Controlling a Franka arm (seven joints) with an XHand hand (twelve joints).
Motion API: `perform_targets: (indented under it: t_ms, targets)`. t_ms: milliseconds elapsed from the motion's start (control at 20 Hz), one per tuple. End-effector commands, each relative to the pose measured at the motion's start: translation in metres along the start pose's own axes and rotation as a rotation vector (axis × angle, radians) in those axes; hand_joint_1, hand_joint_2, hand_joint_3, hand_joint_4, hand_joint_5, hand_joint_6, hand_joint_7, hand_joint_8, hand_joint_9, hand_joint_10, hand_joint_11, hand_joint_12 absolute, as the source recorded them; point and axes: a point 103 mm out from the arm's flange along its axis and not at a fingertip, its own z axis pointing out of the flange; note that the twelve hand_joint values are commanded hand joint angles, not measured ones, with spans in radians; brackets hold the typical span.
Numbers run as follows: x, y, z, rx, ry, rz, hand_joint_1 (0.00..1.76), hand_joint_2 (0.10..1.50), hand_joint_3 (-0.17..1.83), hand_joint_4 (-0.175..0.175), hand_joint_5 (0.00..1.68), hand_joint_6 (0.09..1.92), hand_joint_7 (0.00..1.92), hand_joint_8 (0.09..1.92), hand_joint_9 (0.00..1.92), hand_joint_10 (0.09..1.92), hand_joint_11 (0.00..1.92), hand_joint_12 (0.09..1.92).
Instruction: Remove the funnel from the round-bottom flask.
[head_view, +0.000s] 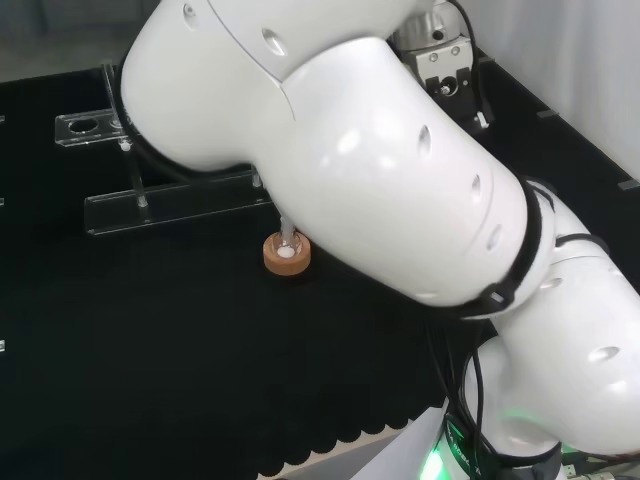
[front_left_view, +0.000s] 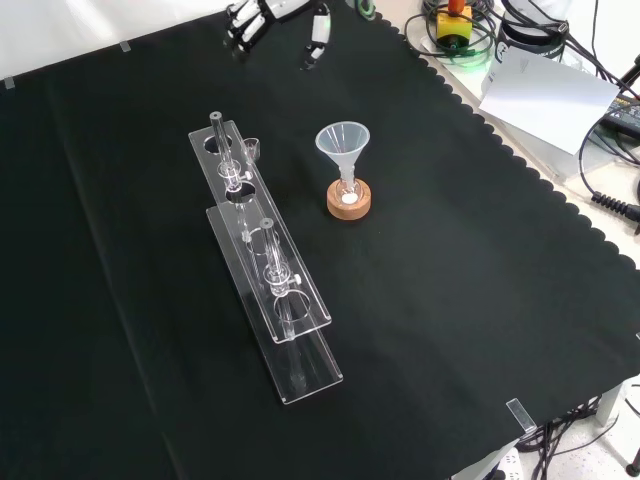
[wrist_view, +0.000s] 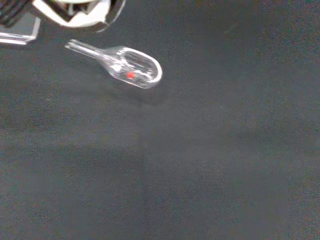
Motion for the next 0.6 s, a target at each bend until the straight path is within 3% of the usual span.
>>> perform_targets:
  t_ms: [50, 600]
  targets:
    - [0.033, -0.049, -0.013, -0.004, 0.002, -0.038, 0.81, 0.60, 0.58, -0.067, 0.40, 0.09, 0.15, 0.67, 0.41, 0.67, 0.20, 1.42]
    - [0.056, -0.076, -0.017, 0.057, 0.041, -0.107, 0.74, 0.60, 0.57, -0.064, 0.33, 0.09, 0.16, 0.67, 0.44, 0.66, 0.31, 1.42]
